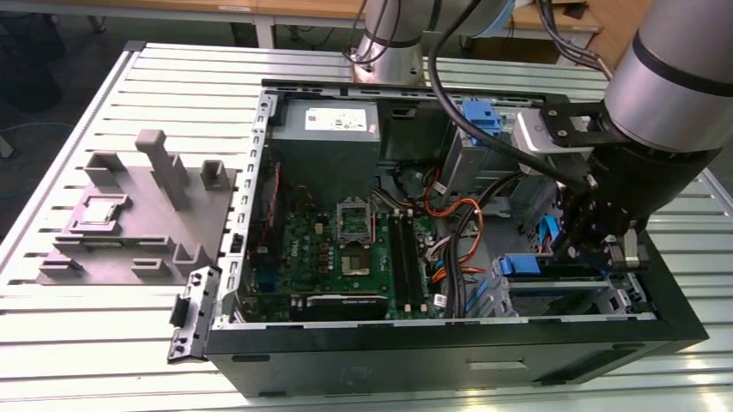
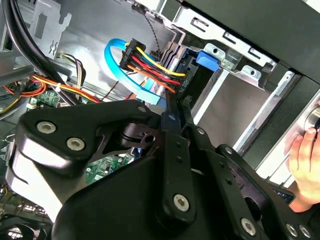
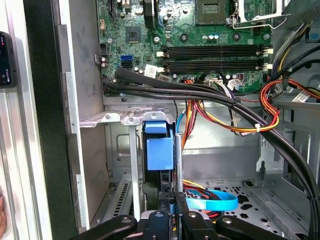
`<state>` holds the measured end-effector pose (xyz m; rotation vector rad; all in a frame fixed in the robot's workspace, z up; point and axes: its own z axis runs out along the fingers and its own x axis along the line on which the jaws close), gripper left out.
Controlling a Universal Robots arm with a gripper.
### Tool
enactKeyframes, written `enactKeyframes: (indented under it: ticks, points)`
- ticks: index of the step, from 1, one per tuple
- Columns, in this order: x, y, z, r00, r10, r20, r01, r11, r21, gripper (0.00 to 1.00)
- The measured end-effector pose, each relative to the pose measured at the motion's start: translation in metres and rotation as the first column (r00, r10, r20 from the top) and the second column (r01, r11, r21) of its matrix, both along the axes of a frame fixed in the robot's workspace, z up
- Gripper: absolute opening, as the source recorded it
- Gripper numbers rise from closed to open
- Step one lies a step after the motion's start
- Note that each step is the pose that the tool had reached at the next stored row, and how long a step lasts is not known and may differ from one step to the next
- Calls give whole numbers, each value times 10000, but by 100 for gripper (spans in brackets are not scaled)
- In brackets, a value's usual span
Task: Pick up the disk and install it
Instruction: 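Insert the second disk wire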
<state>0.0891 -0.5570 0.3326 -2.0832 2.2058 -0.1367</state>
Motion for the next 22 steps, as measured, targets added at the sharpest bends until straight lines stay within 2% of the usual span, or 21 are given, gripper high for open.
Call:
enactKeyframes:
  ticks: [6, 15, 16, 18, 22]
  points:
    - [0, -17, -27, 10000, 0, 0, 0, 10000, 7, 16]
    - [0, -19, -37, 10000, 0, 0, 0, 10000, 15, 17]
    - [0, -18, -36, 10000, 0, 0, 0, 10000, 17, 24]
    - [0, -19, -10, 10000, 0, 0, 0, 10000, 15, 24]
    - [0, -19, 108, 10000, -1, 0, 1, 10000, 13, 24]
